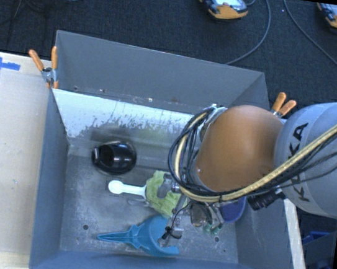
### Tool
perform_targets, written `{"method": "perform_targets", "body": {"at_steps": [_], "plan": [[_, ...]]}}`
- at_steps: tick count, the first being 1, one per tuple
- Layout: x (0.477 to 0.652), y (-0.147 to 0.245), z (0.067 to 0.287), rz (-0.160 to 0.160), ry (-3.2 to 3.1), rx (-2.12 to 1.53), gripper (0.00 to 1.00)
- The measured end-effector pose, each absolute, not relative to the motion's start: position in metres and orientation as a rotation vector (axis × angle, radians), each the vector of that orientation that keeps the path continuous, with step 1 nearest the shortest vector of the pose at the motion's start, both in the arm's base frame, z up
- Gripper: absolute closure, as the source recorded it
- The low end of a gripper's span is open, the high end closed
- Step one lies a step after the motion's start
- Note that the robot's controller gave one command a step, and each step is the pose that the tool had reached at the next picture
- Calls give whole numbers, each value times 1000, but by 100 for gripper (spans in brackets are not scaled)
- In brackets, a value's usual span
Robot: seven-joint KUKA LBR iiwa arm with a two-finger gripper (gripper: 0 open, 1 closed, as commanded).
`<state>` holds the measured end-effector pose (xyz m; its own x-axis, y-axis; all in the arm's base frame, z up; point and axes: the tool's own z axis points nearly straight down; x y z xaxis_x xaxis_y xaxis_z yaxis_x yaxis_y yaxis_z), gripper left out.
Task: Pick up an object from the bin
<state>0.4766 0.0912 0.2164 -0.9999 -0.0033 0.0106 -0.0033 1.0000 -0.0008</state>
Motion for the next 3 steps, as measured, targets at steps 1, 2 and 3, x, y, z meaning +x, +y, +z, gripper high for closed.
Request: {"method": "perform_targets", "body": {"at_steps": [1, 2, 3], "plan": [[506, 108, 359, 1, -3077, -604, 0], [520, -19, 457, 1, -3136, 187, 0], [573, -33, 397, 0, -3117, 361, 0]]}}
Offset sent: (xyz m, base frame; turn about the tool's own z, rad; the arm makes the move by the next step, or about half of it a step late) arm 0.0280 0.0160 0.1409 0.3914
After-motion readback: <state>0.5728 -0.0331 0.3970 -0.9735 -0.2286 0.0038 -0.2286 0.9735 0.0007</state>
